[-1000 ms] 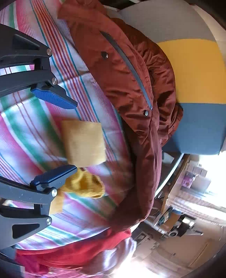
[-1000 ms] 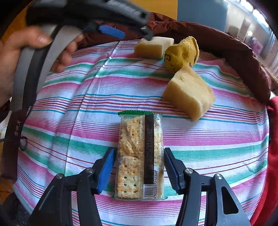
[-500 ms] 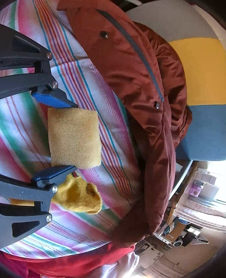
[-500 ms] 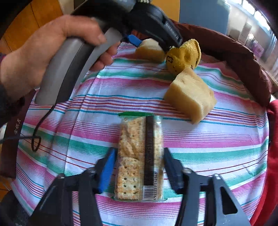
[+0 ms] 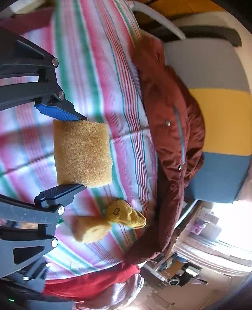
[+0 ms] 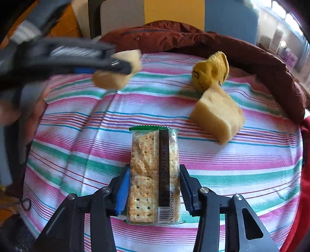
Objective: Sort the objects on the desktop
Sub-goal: 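Carry the cracker packet and yellow sponge over the gold tray and open both grippers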
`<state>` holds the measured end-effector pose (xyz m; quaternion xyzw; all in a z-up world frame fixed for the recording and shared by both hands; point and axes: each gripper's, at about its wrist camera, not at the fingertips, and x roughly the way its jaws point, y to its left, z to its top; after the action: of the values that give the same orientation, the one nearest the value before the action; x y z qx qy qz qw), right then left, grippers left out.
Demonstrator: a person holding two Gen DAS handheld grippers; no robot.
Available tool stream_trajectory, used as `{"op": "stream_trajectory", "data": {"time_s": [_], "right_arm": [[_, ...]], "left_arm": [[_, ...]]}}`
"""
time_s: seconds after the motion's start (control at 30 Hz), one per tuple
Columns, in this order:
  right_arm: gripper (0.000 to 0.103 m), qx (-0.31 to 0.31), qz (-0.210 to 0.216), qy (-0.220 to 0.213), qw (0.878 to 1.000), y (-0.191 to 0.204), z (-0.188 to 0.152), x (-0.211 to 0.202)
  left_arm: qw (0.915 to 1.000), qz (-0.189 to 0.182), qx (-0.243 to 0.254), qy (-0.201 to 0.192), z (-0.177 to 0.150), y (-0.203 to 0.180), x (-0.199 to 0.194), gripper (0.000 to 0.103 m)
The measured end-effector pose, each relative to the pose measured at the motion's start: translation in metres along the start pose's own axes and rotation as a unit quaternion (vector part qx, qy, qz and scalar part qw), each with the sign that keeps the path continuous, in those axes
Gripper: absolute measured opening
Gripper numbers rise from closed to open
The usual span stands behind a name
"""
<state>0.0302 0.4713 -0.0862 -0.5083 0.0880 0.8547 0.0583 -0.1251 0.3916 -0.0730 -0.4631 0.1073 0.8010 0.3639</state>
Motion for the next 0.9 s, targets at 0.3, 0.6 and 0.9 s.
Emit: {"op": "stream_trajectory", "data": {"time_s": [0.3, 0.6, 0.9], "right_arm": [[0.048, -0.019, 0.047, -0.034, 0.998, 0.012, 0.0, -0.023], [0.048, -0.049, 0.05, -0.03, 0.997, 0.036, 0.002, -0.002], [0.048, -0.07, 0.073, -0.017, 0.995, 0.077, 0.006, 0.002]], "left_arm": [[0.9977, 0.03, -0.014, -0.06, -0.052, 0.016, -0.091, 0.06], [0.9917, 0.066, -0.034, -0.105, -0.104, 0.048, -0.161, 0.06], [0.9835, 0.1, -0.084, -0.124, -0.15, 0.101, -0.201, 0.06]]}}
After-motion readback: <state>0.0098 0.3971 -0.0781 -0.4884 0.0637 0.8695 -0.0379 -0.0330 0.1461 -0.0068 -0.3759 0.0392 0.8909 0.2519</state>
